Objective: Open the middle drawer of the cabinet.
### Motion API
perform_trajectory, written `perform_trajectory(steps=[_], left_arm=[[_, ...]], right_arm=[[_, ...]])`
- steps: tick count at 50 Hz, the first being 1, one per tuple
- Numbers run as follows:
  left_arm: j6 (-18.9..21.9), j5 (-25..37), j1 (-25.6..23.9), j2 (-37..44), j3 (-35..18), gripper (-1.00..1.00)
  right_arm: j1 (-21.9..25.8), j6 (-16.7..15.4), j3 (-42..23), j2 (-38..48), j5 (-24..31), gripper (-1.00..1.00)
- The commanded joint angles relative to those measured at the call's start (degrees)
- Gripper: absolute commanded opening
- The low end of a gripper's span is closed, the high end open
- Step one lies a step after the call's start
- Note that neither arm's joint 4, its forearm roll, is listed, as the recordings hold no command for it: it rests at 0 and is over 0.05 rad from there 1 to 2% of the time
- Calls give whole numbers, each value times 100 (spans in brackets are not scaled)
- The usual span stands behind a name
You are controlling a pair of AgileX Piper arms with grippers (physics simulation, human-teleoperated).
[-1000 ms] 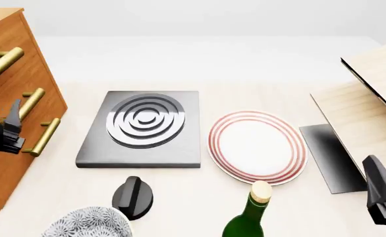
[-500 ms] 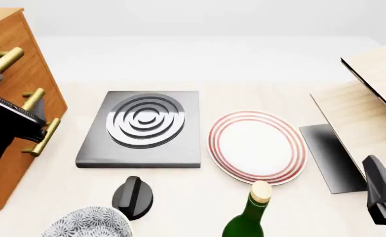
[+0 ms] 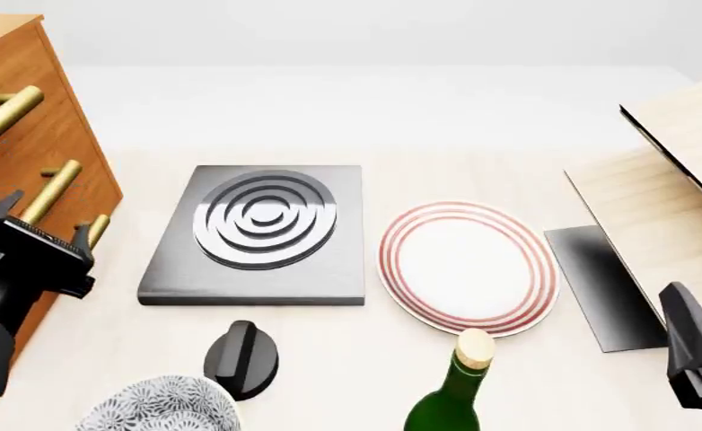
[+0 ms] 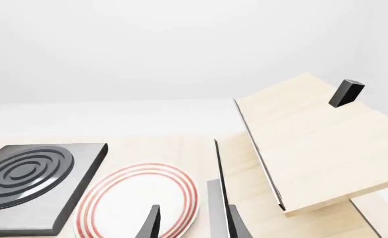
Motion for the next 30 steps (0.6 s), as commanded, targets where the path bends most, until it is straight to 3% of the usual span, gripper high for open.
perform_trajectory(steps=[1, 15, 21, 30], left_arm=[[-140, -342, 53, 295, 93, 100], [177, -343, 258, 393, -128, 100], [673, -372, 225, 215, -224, 100], [1021, -372, 293, 461, -481, 100]], right_arm=[[3, -20, 5, 31, -48, 100], [2, -17, 5, 30, -46, 100], [3, -20, 4, 23, -41, 100], [3, -18, 4, 24, -41, 100]])
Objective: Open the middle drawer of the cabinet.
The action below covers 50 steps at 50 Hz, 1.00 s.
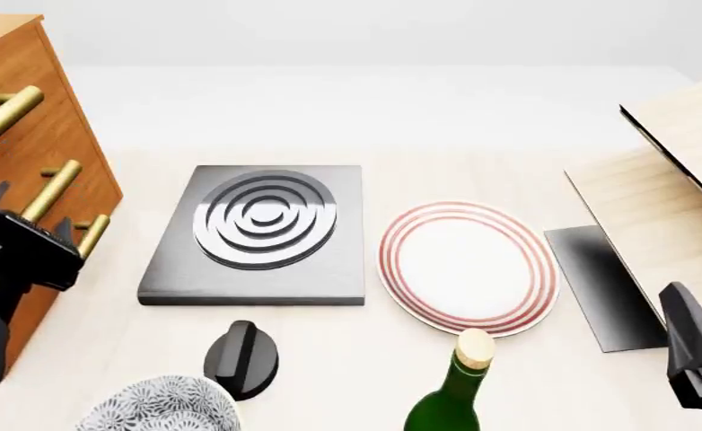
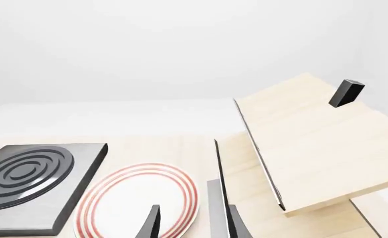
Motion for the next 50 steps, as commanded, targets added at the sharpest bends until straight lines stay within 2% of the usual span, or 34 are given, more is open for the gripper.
perform_trajectory(steps=[1, 18, 19, 27, 29, 36, 39, 42, 48, 50], left_arm=[[348, -121, -38, 122, -222, 100], [572, -120, 108, 731, -428, 100], [572, -120, 101, 729, -422, -100], [686, -120, 49, 801, -390, -100], [743, -120, -80, 528, -279, -100], [825, -121, -62, 707, -297, -100], [1047, -121, -81, 729, -328, -100], [996, -121, -81, 783, -301, -100], [1420, -121, -277, 567, -346, -100], [1317, -121, -281, 693, -400, -100]], right_arm=[[3, -20, 4, 24, -41, 100], [3, -19, 4, 29, -44, 100], [3, -20, 3, 28, -44, 100], [3, -18, 4, 28, -43, 100], [3, -19, 4, 27, -43, 100], [4, -18, 4, 27, -41, 100], [3, -19, 4, 26, -41, 100], [3, -18, 5, 29, -44, 100], [3, -17, 5, 33, -48, 100], [3, -21, 5, 31, -48, 100]])
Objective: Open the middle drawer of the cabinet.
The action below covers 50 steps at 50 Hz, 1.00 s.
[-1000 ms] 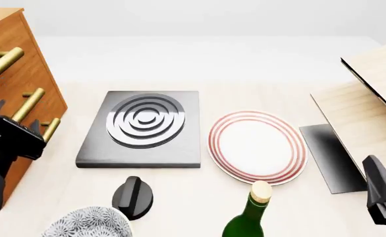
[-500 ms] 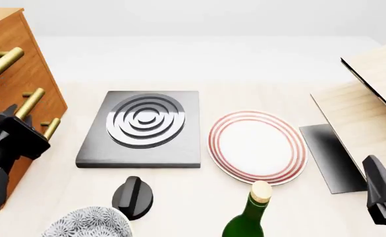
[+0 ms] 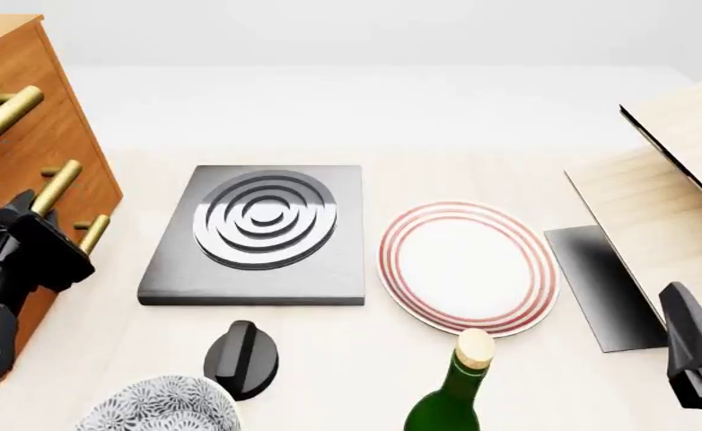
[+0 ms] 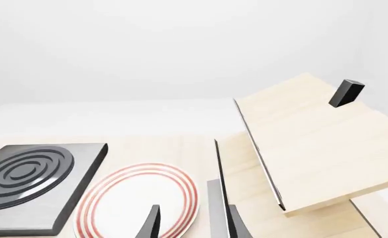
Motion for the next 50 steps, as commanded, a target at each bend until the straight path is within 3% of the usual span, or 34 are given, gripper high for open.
perform_trajectory(steps=[1, 22, 50], left_arm=[[125, 1, -326, 221, -158, -100], [426, 1, -911, 492, -493, -100], [390, 1, -1589, -370, 337, -100]], right_arm=[[2, -18, 5, 29, -45, 100], [3, -21, 3, 37, -52, 100], [3, -19, 4, 16, -31, 100]])
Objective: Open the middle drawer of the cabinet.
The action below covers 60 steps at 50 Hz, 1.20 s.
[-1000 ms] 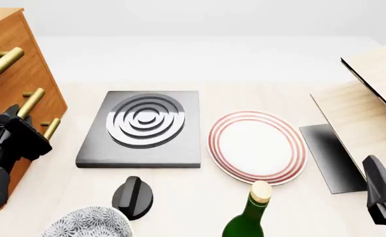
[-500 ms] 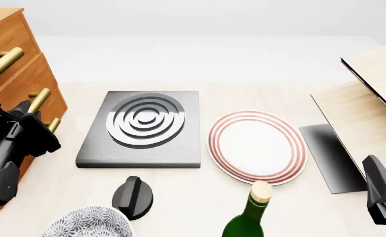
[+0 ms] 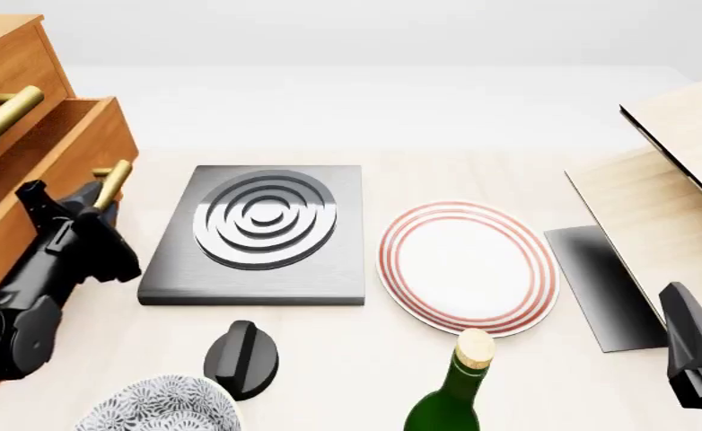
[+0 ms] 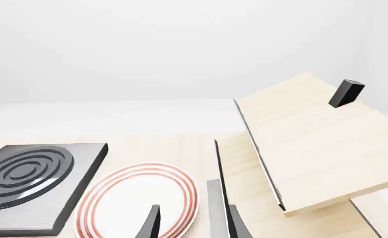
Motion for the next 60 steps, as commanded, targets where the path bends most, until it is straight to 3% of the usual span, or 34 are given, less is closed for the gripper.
perform_trajectory(steps=[1, 15, 16, 26, 37, 39, 40, 42, 43, 44, 46, 50, 55, 58, 60], left_arm=[[-193, -80, -493, -408, 524, -100], [-488, -80, -471, -538, 690, -100], [-564, -80, -493, -678, 786, 100], [-910, -80, -725, -2248, 1961, 100], [-1578, 47, -1173, -2779, 2021, 100], [-1702, 1938, -1201, -4747, 2021, 100], [-1853, 3258, -1190, -6090, 2021, 100], [-1780, 4793, -1220, -7898, 2021, 100], [-1780, 4961, -1216, -8066, 2021, 100], [-1767, 6031, -1256, -9283, 2021, 100], [-1920, 6409, -1293, -9616, 2021, 100], [-2280, 6206, -1337, -9643, 2015, 100], [-2909, 6841, -1182, -9644, 1148, 100], [-3701, 7803, -1142, -9644, 318, 100], [-3783, 7925, -1143, -9644, 218, 100]], right_arm=[[3, -19, 5, 15, -32, 100], [2, -17, 6, 19, -35, 100], [3, -19, 5, 17, -35, 100], [3, -18, 5, 18, -35, 100], [3, -19, 5, 20, -35, 100], [4, -19, 5, 18, -35, 100], [4, -18, 5, 18, -35, 100], [4, -18, 5, 18, -35, 100], [4, -18, 5, 18, -35, 100], [3, -21, 5, 18, -35, 100], [2, -18, 5, 18, -35, 100], [3, -19, 5, 19, -35, 100], [4, -18, 5, 19, -35, 100], [3, -20, 5, 18, -35, 100], [4, -18, 5, 18, -35, 100]])
